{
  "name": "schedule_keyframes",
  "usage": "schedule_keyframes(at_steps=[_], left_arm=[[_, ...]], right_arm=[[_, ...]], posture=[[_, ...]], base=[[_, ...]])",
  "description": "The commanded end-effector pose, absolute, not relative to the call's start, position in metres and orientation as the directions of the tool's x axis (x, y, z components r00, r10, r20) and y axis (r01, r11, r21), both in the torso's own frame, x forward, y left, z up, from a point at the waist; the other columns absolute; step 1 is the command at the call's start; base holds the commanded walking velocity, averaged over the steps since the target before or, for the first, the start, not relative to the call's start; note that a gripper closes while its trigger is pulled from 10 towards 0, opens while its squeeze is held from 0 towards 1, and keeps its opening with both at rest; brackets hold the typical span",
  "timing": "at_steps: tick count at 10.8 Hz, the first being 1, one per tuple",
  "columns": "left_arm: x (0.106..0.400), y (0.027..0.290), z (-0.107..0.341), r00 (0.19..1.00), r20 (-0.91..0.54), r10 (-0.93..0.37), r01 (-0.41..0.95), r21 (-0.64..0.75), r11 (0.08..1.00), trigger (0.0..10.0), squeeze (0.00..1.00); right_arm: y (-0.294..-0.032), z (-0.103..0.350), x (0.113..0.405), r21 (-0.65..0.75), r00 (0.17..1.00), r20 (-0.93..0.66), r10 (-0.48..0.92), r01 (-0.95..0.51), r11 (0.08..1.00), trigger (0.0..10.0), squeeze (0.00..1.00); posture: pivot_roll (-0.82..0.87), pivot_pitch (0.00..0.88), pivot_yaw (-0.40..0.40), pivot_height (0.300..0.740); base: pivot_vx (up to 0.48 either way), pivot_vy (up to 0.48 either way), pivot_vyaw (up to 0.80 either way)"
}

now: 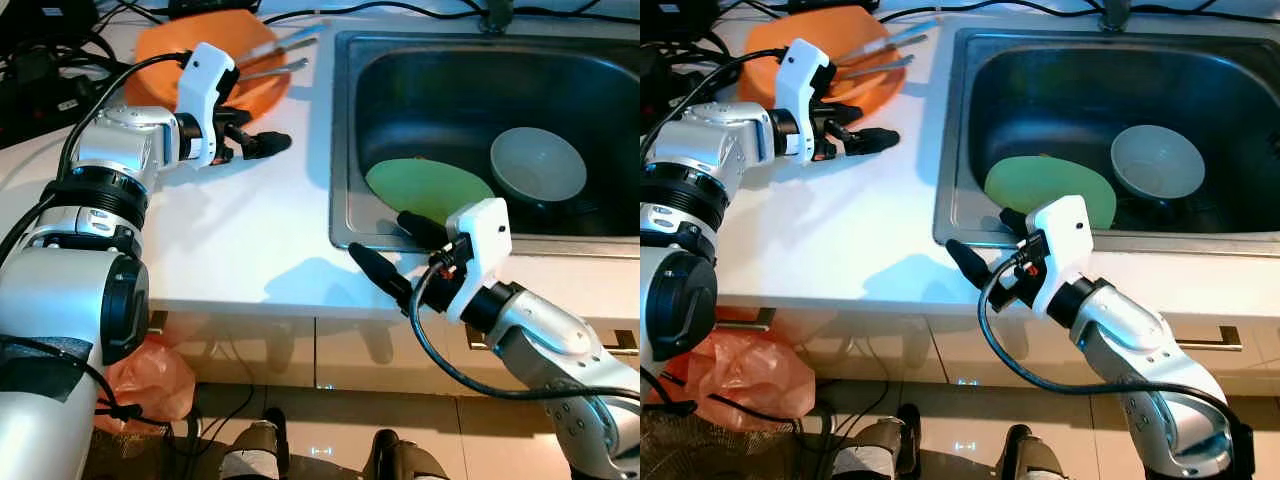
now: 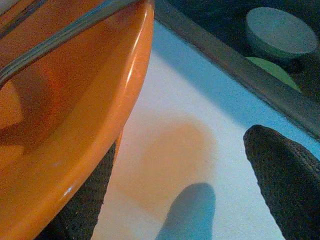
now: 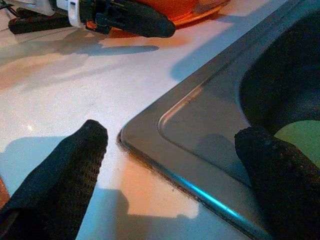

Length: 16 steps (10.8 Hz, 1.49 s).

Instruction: Kitchen organization

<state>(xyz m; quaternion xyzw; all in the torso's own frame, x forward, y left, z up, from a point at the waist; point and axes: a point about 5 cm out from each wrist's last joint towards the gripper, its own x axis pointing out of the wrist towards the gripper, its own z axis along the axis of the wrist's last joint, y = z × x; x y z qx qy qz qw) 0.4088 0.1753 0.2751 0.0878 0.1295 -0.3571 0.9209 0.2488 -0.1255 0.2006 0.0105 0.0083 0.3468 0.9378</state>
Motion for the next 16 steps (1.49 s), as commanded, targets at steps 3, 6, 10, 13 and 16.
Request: schedule_keyframes(at_steps=[3, 6, 10, 13, 16], left_arm=[[0.399, 0.163, 0.257, 0.568, -0.402, -0.719, 0.778, -0.025, 0.628, 10.0, 0.0], [0.372, 0.16, 0.268, 0.467, -0.41, -0.783, 0.845, -0.054, 0.533, 10.0, 0.0], [0.329, 0.148, 0.28, 0.412, -0.408, -0.814, 0.875, -0.073, 0.479, 10.0, 0.0], [0.299, 0.14, 0.29, 0.374, -0.408, -0.833, 0.894, -0.082, 0.441, 10.0, 0.0], [0.323, 0.168, 0.28, 0.595, -0.392, -0.702, 0.776, 0.053, 0.628, 10.0, 0.0]], right_arm=[[-0.123, 0.2, 0.251, 0.015, 0.749, -0.009, 0.662, -0.662, 0.749, 10.0, 0.0], [-0.123, 0.199, 0.255, 0.01, 0.747, -0.002, 0.665, -0.665, 0.747, 10.0, 0.0], [-0.12, 0.2, 0.264, 0.0, 0.739, 0.017, 0.673, -0.673, 0.739, 10.0, 0.0], [-0.12, 0.2, 0.27, -0.007, 0.737, 0.032, 0.675, -0.675, 0.737, 10.0, 0.0], [-0.117, 0.201, 0.275, -0.014, 0.729, 0.048, 0.682, -0.683, 0.731, 10.0, 0.0]], posture=[[0.02, 0.207, 0.045, 0.74], [0.05, 0.195, 0.046, 0.74], [0.1, 0.168, 0.046, 0.74], [0.13, 0.157, 0.046, 0.74], [0.13, 0.147, 0.044, 0.74]], base=[[0.0, 0.0, 0.0], [0.0, 0.0, 0.0], [0.0, 0.0, 0.0], [0.0, 0.0, 0.0], [0.0, 0.0, 0.0]])
